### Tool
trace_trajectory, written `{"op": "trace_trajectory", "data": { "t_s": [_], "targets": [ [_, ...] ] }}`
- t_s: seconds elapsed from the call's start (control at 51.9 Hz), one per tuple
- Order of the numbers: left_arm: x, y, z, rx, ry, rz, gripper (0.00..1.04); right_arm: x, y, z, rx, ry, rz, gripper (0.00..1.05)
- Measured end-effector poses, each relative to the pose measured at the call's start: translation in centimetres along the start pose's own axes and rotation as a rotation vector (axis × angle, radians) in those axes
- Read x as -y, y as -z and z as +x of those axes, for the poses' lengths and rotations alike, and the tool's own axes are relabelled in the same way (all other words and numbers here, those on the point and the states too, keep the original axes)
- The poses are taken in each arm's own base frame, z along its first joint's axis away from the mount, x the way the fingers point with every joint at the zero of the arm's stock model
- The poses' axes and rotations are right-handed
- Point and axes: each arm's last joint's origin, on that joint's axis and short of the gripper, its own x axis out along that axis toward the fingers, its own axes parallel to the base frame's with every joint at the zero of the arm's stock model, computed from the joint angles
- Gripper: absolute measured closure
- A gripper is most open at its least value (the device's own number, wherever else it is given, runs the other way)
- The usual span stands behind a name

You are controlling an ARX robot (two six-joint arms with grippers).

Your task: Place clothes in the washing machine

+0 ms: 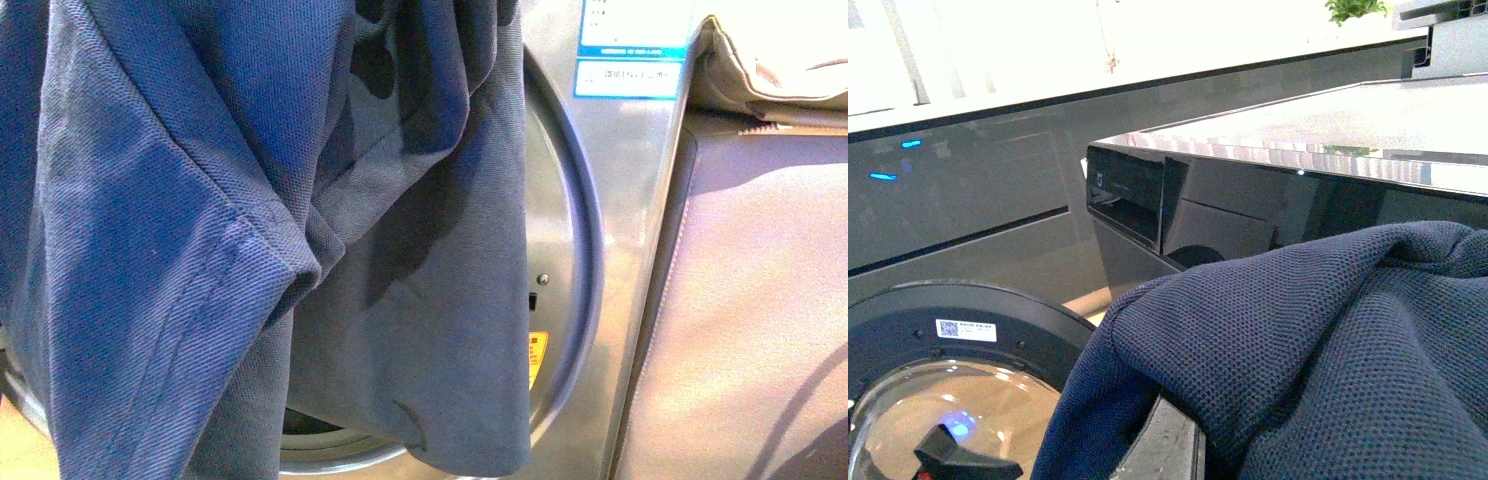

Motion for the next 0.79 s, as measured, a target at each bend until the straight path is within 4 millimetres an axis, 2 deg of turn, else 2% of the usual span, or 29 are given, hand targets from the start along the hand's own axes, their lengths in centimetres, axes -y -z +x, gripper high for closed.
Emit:
{"op": "trace_trajectory", "data": {
  "t_s": [0.174, 0.347, 0.578, 0.791],
  "targets": [
    [-0.8, -1.7, 2.2, 0.036, 0.172, 0.027, 0.07, 0.0, 0.0, 0.0, 0.0, 0.0, 0.0, 1.01],
    [-1.7, -1.6, 4.3, 0.036, 0.301, 0.023, 0.07, 0.0, 0.0, 0.0, 0.0, 0.0, 0.0, 1.01],
    [-2.9, 0.8, 8.5, -0.076, 0.426, -0.044, 0.07, 0.0, 0.0, 0.0, 0.0, 0.0, 0.0, 1.01],
    [-1.9, 1.8, 10.9, -0.119, 0.448, -0.062, 0.07, 0.0, 0.0, 0.0, 0.0, 0.001, 0.0, 1.01]
  ]
}}
